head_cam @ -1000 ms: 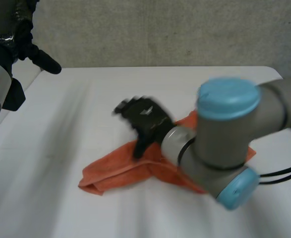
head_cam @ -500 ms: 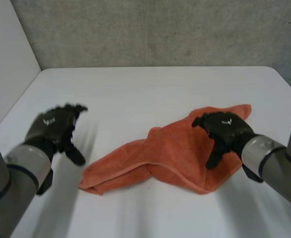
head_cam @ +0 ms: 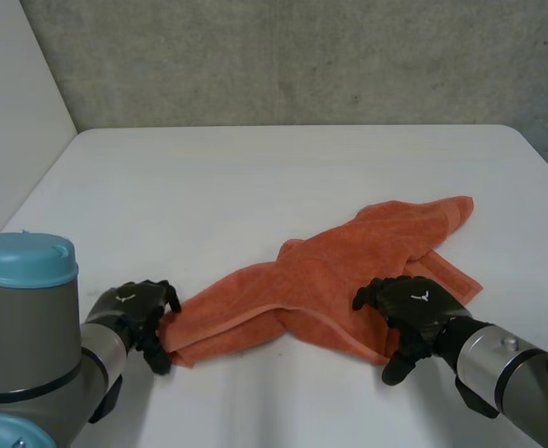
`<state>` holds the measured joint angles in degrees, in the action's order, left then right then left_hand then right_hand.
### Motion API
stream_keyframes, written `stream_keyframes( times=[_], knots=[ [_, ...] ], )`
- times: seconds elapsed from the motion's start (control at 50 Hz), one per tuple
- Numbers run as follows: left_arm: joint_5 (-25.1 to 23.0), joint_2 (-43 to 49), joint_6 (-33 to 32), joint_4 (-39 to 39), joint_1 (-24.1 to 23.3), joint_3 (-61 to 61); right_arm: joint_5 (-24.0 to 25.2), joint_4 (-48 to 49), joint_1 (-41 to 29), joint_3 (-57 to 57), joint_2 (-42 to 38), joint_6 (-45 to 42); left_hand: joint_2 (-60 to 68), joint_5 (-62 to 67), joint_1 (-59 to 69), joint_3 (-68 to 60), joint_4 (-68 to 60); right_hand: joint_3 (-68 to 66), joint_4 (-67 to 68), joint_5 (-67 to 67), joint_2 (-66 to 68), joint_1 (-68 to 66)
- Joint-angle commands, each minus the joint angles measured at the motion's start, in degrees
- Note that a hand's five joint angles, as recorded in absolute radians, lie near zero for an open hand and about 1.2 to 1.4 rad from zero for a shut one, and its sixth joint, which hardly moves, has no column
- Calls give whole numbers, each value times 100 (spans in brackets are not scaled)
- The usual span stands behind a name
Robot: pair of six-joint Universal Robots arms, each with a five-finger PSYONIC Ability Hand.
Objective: Fold the laundry
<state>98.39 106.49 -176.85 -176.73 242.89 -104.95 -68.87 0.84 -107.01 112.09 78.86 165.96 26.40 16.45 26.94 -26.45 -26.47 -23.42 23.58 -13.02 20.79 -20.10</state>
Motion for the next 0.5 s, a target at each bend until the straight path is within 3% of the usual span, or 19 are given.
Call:
stream_keyframes(
  times=[0.02, 0.1, 0.26, 0.3, 0.5],
  knots=[
    [5, 153, 2, -529, -5, 28, -30, 250, 5, 146, -2, -11, 1881, 1875, 1827, -1876, -1873, -568, 551, -607, 830, -900],
    [-4, 302, 2, -959, -5, 36, -48, 276, 136, 225, 7, -28, 3188, 3183, 3134, -3183, -3181, -551, 534, -591, 814, -883],
    [-12, 469, 2, -1092, -22, 98, 22, 215, 760, 199, 147, -168, 4437, 4432, 4383, -4432, -4430, -551, 534, -590, 814, -883],
    [-4, 487, -7, -1100, -22, 150, 22, 197, 919, 181, 156, -266, 5358, 5353, 5304, -5353, -5351, -551, 534, -590, 814, -883],
    [58, 338, -16, -1188, 214, 624, 101, -144, 1683, -214, 130, -1442, 5360, 5355, 5306, -5355, -5353, -534, 517, -574, 797, -866]
  ],
)
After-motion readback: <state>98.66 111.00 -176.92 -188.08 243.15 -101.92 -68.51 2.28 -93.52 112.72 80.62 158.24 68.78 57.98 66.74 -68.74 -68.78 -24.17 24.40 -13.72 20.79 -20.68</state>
